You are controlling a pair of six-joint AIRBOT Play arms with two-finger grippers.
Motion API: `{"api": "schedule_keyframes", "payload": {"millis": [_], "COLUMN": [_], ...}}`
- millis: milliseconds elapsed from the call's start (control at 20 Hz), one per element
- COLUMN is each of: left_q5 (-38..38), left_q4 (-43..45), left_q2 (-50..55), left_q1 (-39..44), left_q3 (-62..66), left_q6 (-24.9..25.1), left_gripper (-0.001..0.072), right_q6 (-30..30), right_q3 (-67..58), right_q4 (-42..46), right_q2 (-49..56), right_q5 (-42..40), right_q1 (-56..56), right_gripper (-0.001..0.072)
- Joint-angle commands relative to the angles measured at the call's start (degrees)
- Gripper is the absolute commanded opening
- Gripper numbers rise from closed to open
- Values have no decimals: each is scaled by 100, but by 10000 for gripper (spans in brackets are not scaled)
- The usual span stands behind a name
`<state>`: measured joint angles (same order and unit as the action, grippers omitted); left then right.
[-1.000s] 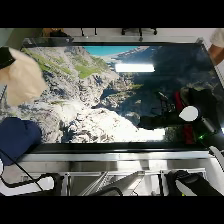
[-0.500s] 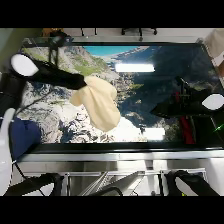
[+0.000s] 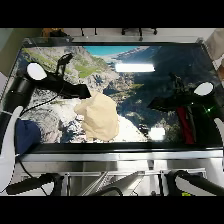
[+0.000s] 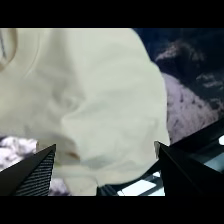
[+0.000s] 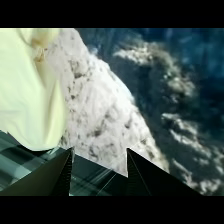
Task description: Fold the shirts.
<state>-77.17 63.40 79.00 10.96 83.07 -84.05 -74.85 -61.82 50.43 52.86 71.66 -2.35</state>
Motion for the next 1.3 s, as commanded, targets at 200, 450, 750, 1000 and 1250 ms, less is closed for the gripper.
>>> {"api": "schedule_keyframes", "payload": {"millis": [200, 450, 750, 1000, 1250], "left_q5": [352, 1965, 2376, 2367, 2441], "left_q4": [-66, -844, -761, -745, -748], "left_q2": [-1547, -1408, -439, -245, -247], "left_q1": [-476, 256, 697, 649, 649], "left_q3": [-3270, -4590, -4242, -4153, -4135], "left_q6": [2, 111, 155, 219, 271], "left_gripper": [696, 696, 696, 590, 119], "right_q6": [748, 743, 767, 914, 1309], "right_q3": [-210, -212, -214, -216, -273], "right_q4": [-570, -577, -942, -1311, -1530], "right_q2": [1473, 2118, 2437, 2686, 2852], "right_q5": [-81, -442, -977, -1145, -990], "right_q1": [442, 1416, 2094, 2304, 2380], "right_gripper": [386, 385, 385, 380, 17]}}
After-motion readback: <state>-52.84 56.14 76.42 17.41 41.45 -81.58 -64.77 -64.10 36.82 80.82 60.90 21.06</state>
